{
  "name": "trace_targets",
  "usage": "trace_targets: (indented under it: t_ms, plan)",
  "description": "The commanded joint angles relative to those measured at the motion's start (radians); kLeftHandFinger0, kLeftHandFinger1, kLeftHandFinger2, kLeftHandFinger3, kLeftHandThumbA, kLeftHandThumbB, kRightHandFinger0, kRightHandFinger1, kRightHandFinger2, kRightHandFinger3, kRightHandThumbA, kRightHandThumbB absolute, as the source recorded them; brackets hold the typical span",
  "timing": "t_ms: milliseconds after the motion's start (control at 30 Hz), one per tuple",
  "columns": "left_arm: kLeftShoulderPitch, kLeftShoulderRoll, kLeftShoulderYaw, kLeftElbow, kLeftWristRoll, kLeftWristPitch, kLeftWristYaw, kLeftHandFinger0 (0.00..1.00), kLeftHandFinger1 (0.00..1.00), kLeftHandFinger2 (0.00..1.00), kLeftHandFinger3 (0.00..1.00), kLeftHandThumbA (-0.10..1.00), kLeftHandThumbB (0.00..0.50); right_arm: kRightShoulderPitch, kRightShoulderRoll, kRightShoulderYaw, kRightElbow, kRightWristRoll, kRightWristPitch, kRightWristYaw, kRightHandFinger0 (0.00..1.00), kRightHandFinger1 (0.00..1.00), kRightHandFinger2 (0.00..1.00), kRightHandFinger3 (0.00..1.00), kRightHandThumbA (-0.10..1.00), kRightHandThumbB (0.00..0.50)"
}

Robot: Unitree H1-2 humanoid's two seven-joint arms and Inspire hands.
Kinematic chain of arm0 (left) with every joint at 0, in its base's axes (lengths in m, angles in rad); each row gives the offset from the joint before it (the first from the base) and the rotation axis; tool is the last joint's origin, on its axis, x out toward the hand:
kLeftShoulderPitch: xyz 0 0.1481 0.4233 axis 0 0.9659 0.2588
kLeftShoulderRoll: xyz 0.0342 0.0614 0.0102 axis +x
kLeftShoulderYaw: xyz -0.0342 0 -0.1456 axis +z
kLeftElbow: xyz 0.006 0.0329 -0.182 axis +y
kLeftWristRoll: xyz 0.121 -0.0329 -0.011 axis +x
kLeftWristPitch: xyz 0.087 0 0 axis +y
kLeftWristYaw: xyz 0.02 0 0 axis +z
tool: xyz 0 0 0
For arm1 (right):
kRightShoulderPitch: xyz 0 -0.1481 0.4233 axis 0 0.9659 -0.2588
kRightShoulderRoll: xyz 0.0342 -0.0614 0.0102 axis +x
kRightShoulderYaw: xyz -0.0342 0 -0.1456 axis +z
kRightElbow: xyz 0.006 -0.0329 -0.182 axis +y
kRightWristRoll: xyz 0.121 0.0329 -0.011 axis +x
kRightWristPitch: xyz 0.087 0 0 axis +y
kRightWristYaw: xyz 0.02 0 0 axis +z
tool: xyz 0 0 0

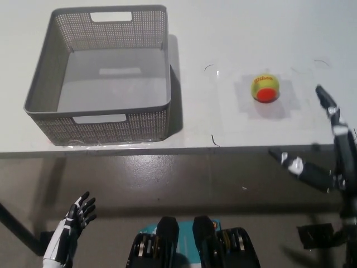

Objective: Use the right hand to pick up a tennis ball and put it into a container on the left side

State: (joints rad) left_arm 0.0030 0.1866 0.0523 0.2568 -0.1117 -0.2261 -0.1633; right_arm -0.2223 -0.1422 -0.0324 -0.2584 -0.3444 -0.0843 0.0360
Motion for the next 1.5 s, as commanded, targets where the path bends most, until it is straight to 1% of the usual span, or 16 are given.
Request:
trace_targets:
  t_ms: [0, 100, 200, 267, 333, 467, 500, 567, 700, 767, 867, 1033, 1100, 1267, 1367, 1467]
  plan:
    - [-0.027, 0.024, 0.002, -0.016, -0.013, -0.044, -0.027, 1.00, 1.00, 1.00, 1.00, 1.00, 0.208, -0.232, -0.102, 0.026, -0.021, -0.212, 0.305, 0.119, 1.00, 1.00, 1.00, 1.00, 1.00, 0.401]
    - [-0.030, 0.024, 0.005, -0.007, -0.009, -0.052, -0.023, 1.00, 1.00, 1.00, 1.00, 1.00, 0.206, -0.332, -0.133, 0.055, 0.040, -0.242, 0.362, 0.152, 1.00, 1.00, 1.00, 1.00, 1.00, 0.410]
    - [-0.031, 0.020, 0.008, 0.000, -0.020, -0.060, -0.026, 1.00, 1.00, 1.00, 1.00, 1.00, 0.207, -0.429, -0.148, 0.081, 0.149, -0.245, 0.360, 0.135, 1.00, 1.00, 1.00, 1.00, 1.00, 0.414]
    - [-0.027, 0.021, 0.007, -0.002, -0.014, -0.058, -0.023, 1.00, 1.00, 1.00, 1.00, 1.00, 0.217, -0.502, -0.164, 0.108, 0.238, -0.253, 0.366, 0.139, 1.00, 1.00, 1.00, 1.00, 1.00, 0.423]
    - [-0.025, 0.019, 0.007, -0.006, -0.021, -0.056, -0.029, 1.00, 1.00, 1.00, 1.00, 1.00, 0.207, -0.578, -0.176, 0.132, 0.338, -0.263, 0.366, 0.129, 1.00, 1.00, 1.00, 1.00, 1.00, 0.444]
    - [-0.024, 0.017, 0.010, 0.000, -0.027, -0.065, -0.033, 1.00, 1.00, 1.00, 1.00, 1.00, 0.203, -0.676, -0.179, 0.174, 0.457, -0.273, 0.406, 0.135, 1.00, 1.00, 1.00, 1.00, 1.00, 0.453]
    - [-0.024, 0.017, 0.010, 0.000, -0.021, -0.060, -0.031, 1.00, 1.00, 1.00, 1.00, 1.00, 0.204, -0.711, -0.182, 0.189, 0.507, -0.275, 0.408, 0.140, 1.00, 1.00, 1.00, 1.00, 1.00, 0.447]
    - [-0.027, 0.016, 0.010, 0.000, -0.017, -0.062, -0.029, 1.00, 1.00, 1.00, 1.00, 1.00, 0.210, -0.769, -0.181, 0.206, 0.612, -0.265, 0.382, 0.123, 1.00, 1.00, 1.00, 1.00, 1.00, 0.450]
    - [-0.024, 0.017, 0.009, 0.000, -0.018, -0.067, -0.036, 1.00, 1.00, 1.00, 1.00, 1.00, 0.203, -0.853, -0.176, 0.237, 0.784, -0.248, 0.355, 0.112, 1.00, 1.00, 1.00, 1.00, 1.00, 0.461]
    - [-0.027, 0.015, 0.012, 0.008, -0.021, -0.072, -0.036, 1.00, 1.00, 1.00, 1.00, 1.00, 0.215, -0.906, -0.169, 0.257, 0.893, -0.240, 0.348, 0.112, 1.00, 1.00, 1.00, 1.00, 1.00, 0.475]
    - [-0.028, 0.015, 0.012, 0.004, -0.022, -0.067, -0.037, 1.00, 1.00, 1.00, 1.00, 1.00, 0.216, -0.958, -0.156, 0.272, 1.018, -0.227, 0.326, 0.096, 1.00, 1.00, 1.00, 1.00, 1.00, 0.481]
    - [-0.031, 0.018, 0.012, 0.008, -0.020, -0.070, -0.036, 1.00, 1.00, 1.00, 1.00, 1.00, 0.216, -1.031, -0.127, 0.287, 1.239, -0.199, 0.276, 0.059, 1.00, 1.00, 1.00, 1.00, 1.00, 0.462]
    - [-0.031, 0.018, 0.012, 0.010, -0.017, -0.074, -0.034, 1.00, 1.00, 1.00, 1.00, 1.00, 0.224, -1.051, -0.118, 0.290, 1.306, -0.191, 0.264, 0.052, 1.00, 1.00, 1.00, 1.00, 1.00, 0.467]
    - [-0.036, 0.021, 0.012, 0.009, -0.017, -0.074, -0.035, 1.00, 1.00, 1.00, 1.00, 1.00, 0.222, -1.082, -0.102, 0.295, 1.440, -0.179, 0.225, 0.035, 1.00, 1.00, 1.00, 1.00, 1.00, 0.479]
    - [-0.033, 0.021, 0.010, 0.001, -0.016, -0.062, -0.035, 1.00, 1.00, 1.00, 1.00, 1.00, 0.226, -1.082, -0.095, 0.288, 1.487, -0.162, 0.211, 0.031, 1.00, 1.00, 1.00, 1.00, 1.00, 0.465]
    - [-0.034, 0.021, 0.010, 0.002, -0.014, -0.060, -0.033, 1.00, 1.00, 1.00, 1.00, 1.00, 0.228, -1.078, -0.090, 0.294, 1.510, -0.158, 0.201, 0.022, 1.00, 1.00, 1.00, 1.00, 1.00, 0.473]
